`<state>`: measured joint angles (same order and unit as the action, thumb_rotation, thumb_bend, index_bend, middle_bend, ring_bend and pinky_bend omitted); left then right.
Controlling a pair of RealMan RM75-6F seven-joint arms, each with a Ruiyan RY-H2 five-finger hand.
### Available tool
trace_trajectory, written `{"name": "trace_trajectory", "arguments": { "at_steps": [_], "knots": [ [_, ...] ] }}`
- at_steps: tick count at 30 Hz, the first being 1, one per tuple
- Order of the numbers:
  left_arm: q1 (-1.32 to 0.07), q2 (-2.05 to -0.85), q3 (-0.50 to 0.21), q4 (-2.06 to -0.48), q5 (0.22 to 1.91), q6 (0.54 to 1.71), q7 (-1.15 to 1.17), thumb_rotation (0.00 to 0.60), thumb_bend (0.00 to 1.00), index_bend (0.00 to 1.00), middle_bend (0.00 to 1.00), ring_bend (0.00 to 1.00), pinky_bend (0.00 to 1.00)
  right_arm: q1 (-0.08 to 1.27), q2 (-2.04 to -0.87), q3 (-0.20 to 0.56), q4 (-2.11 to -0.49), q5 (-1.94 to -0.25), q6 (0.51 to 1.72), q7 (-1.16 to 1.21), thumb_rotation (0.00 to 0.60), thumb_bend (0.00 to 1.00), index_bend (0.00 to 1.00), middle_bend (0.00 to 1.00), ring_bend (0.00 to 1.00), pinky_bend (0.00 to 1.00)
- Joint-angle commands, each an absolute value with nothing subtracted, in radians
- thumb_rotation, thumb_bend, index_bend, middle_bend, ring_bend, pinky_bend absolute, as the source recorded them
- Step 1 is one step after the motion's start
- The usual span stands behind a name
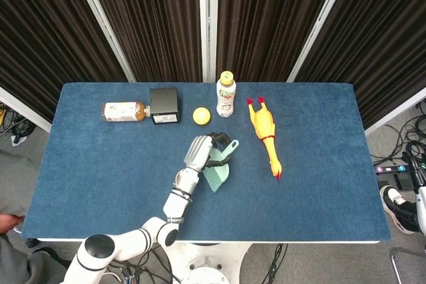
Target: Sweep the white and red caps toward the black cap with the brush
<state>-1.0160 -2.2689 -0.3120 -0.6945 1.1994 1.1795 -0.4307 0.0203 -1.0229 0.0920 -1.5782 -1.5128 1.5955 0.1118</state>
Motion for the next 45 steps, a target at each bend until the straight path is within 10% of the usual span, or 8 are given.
{"name": "trace_trajectory", "arguments": {
  "at_steps": [1,10,21,29,33,38,45],
  "knots": [
    [-1.011,-2.269,-0.306,-0.66,1.224,1.24,-0.461,0.6,0.52,0.55,0.62,0.46,0.53,0.023,-1.025,0.093,-1.578,-1.516,1.593,0.11,0.6,0.09,0.0,0.18,0.0,0.06],
    [-0.871,-2.032,-0.169,-0.755,1.371,1.298,-0.454,0.6,0.52,0.55,0.62,0.46,0.53,0.041,-1.031,0.094,-1.572,-1.54,1.582,0.115,0.6,0.09,0.0,0.18,0.0,0.06],
    [-0.827,-1.623,0.031,-1.131,1.452,1.043,-0.126,0.6,0.53,0.55,0.61,0.46,0.49,0.048,-1.047,0.091,-1.563,-1.558,1.583,0.122,0.6,0.09,0.0,0.19,0.0,0.06],
    [-0.843,-1.633,0.015,-1.196,1.39,0.911,0.016,0.6,0.53,0.53,0.59,0.45,0.49,0.038,-1.042,0.088,-1.572,-1.554,1.594,0.117,0.6,0.09,0.0,0.19,0.0,0.06],
    [-0.843,-1.644,0.0,-1.206,1.359,0.877,0.061,0.6,0.41,0.35,0.45,0.38,0.47,0.034,-1.039,0.087,-1.577,-1.551,1.597,0.113,0.6,0.09,0.0,0.19,0.0,0.06],
    [-0.818,-1.648,-0.026,-1.234,1.335,0.908,0.096,0.6,0.25,0.15,0.25,0.19,0.34,0.035,-1.037,0.088,-1.581,-1.549,1.594,0.11,0.6,0.09,0.0,0.19,0.0,0.06],
    [-0.713,-1.56,-0.055,-1.34,1.316,1.048,0.027,0.6,0.21,0.14,0.22,0.15,0.22,0.047,-1.03,0.08,-1.577,-1.545,1.556,0.112,0.6,0.09,0.0,0.17,0.0,0.06]
  ]
}}
